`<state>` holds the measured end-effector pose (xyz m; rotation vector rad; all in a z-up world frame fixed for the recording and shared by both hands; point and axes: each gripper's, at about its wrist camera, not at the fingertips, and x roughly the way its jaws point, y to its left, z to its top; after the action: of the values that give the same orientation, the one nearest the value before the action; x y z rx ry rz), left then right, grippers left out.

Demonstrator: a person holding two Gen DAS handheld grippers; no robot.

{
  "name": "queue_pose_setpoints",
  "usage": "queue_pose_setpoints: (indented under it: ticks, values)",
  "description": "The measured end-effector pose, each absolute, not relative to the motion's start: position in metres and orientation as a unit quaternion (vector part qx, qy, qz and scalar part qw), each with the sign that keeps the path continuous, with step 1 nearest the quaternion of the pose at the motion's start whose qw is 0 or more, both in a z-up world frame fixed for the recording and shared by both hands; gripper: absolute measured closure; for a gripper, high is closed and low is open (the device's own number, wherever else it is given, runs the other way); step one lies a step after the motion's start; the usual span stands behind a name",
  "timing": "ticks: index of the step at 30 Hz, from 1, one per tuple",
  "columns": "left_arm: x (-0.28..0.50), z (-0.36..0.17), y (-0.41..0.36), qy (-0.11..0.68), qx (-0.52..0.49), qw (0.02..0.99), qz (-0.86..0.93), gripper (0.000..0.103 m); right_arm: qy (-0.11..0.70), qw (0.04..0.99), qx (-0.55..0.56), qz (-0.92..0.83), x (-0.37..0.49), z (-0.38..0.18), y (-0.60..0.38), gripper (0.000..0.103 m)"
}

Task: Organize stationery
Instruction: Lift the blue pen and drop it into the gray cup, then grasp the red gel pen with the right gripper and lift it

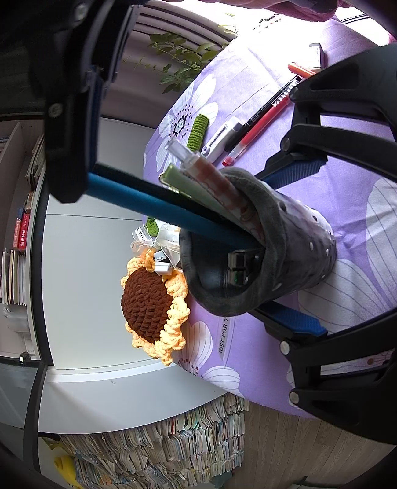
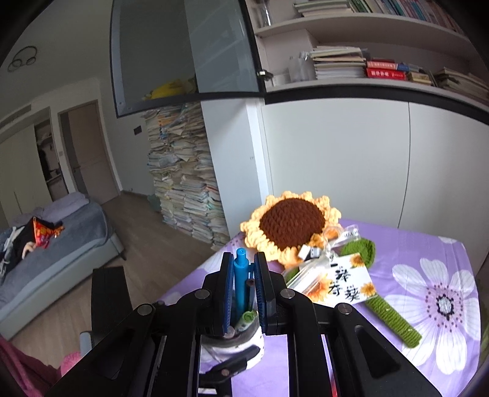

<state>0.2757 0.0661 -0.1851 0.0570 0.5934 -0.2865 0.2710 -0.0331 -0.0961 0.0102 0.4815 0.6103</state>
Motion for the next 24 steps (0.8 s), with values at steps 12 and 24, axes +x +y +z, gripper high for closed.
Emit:
queue_pose_setpoints:
  ticks: [12, 24]
  values:
    - [0.277, -0.186, 0.066, 0.296, 0.026, 0.944, -0.141, 0.033, 0.241, 0.931, 0.039, 0.27, 0.264, -0.089, -0.059, 0.062]
    - [0.277, -0.186, 0.066, 0.296, 0.026, 0.944, -0.142, 0.033, 0.416, 0.891, -0.01, 0.184, 0.304, -0.155, -0.084, 0.053]
